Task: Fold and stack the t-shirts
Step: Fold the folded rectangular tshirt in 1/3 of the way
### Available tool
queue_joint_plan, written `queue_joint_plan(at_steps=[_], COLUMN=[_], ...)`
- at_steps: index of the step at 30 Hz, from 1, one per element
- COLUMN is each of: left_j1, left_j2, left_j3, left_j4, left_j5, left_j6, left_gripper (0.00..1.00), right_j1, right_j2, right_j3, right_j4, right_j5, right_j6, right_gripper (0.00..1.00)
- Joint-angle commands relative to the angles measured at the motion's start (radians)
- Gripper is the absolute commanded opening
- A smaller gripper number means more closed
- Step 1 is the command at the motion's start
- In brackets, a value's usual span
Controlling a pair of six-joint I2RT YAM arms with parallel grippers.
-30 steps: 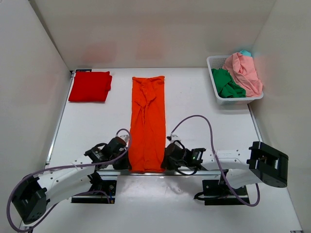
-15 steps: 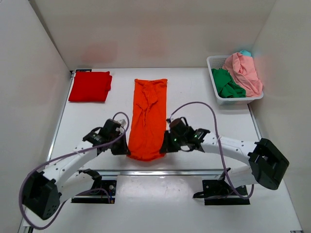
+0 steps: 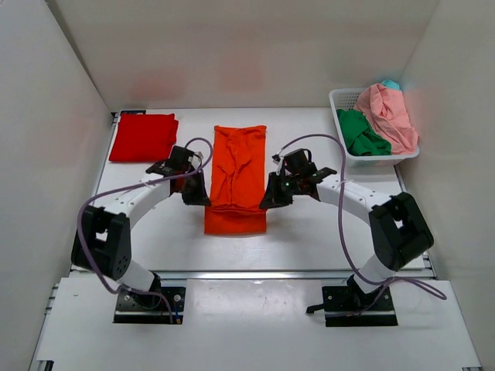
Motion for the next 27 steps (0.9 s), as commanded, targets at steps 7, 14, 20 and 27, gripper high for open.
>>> queue_joint_plan(at_steps=[7,14,20,27], left_j1=[0.068,0.101,0.198,0.257], left_j2=[0.208,0.361,0.363,0.133], left_j3=[0.227,0.358,0.265,-0.093], left_j4=[0.061,0.095,0.465,0.866], left_j5=[0.042,0.051,0.216,0.248], left_j6=[0.043,0.025,-0.192,-0.422], left_gripper=[0.0,0.08,0.5,0.49], right_j1=[-0.093,-0.151,-0.248,-0.23], right_j2=[0.169,0.27,0.263,0.1], right_j3=[0.171,0.276,0.252,0.064], right_j4=[-0.014,0.003,0.31,0.422], right_j5=[-0.079,-0.092,-0.119,0.008], right_j6=[-0.094,-0.105,0.049,0.104], right_gripper=[0.0,0.02,0.28,0.58])
